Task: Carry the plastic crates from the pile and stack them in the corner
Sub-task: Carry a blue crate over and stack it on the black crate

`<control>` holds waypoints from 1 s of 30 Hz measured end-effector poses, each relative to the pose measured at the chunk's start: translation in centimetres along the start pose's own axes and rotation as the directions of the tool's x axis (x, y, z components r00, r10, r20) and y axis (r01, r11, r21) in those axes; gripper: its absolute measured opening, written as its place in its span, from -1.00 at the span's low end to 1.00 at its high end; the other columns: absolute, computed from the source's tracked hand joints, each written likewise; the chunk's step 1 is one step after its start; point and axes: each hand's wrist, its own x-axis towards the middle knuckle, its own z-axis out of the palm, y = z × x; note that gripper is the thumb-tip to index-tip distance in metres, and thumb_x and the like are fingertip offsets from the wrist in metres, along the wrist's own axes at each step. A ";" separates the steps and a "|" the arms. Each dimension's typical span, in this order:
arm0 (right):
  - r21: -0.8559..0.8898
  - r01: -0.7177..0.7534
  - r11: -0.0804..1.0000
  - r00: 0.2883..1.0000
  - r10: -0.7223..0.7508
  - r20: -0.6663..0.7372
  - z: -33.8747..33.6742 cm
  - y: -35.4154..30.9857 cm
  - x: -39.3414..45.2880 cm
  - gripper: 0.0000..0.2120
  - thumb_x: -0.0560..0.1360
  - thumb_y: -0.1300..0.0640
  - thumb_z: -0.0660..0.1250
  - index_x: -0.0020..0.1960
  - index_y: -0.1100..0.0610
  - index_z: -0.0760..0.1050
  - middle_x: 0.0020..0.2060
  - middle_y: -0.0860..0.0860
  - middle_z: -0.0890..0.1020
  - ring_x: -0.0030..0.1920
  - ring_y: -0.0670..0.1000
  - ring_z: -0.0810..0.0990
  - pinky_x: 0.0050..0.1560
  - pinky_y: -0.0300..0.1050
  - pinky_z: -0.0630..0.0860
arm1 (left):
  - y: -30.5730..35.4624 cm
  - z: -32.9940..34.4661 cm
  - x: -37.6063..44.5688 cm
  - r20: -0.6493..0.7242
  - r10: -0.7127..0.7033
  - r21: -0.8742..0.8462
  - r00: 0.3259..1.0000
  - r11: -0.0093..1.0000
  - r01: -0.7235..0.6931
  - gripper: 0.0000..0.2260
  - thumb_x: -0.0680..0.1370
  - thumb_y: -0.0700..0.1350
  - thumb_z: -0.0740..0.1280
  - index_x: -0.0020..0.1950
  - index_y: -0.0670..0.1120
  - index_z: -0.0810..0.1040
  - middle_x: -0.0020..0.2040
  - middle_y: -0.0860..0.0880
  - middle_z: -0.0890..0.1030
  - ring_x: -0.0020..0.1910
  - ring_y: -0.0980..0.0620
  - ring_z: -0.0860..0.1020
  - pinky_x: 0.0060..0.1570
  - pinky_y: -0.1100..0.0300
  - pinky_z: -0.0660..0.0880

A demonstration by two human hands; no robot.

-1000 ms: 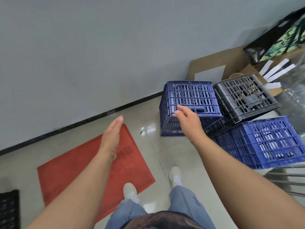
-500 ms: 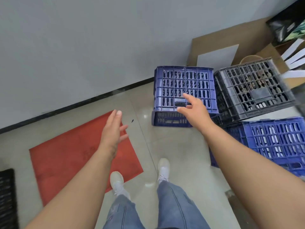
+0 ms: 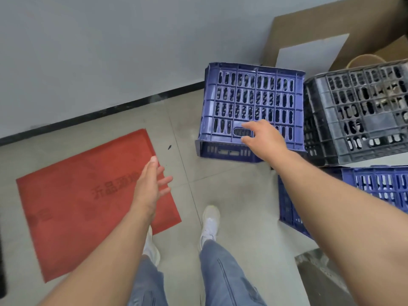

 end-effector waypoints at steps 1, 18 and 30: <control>-0.027 -0.002 1.000 1.000 0.002 0.006 0.3 0.0 0.3 -0.58 0.54 0.04 0.23 0.40 -0.05 0.39 0.33 0.10 0.40 0.30 0.16 0.43 0.26 0.08 0.39 | 0.0 0.3 0.4 0.002 0.002 0.006 1.000 1.000 -0.002 -0.54 0.59 0.17 0.06 0.47 0.05 0.25 0.36 -0.08 0.43 0.11 -0.03 0.57 0.13 -0.03 0.50; -0.347 0.117 0.930 0.987 -0.072 0.142 6.1 3.1 5.2 -0.42 0.56 -0.22 0.09 0.50 0.03 0.19 0.33 0.15 0.43 0.31 0.21 0.36 0.29 0.11 0.24 | -3.1 0.8 6.2 0.011 0.006 0.032 1.000 0.999 -0.007 -0.54 0.58 0.20 0.05 0.44 0.07 0.29 0.33 -0.04 0.46 0.10 -0.01 0.58 0.08 0.01 0.52; -0.295 0.150 0.944 0.988 -0.150 0.022 11.5 -5.0 3.7 -0.49 0.62 -0.12 0.02 0.46 0.14 0.22 0.28 0.20 0.46 0.27 0.24 0.39 0.24 0.11 0.33 | -5.8 -5.9 9.6 0.000 -0.011 -0.034 1.000 0.999 0.011 -0.54 0.60 0.17 0.02 0.43 0.00 0.30 0.34 -0.09 0.46 0.04 0.00 0.57 -0.05 0.08 0.51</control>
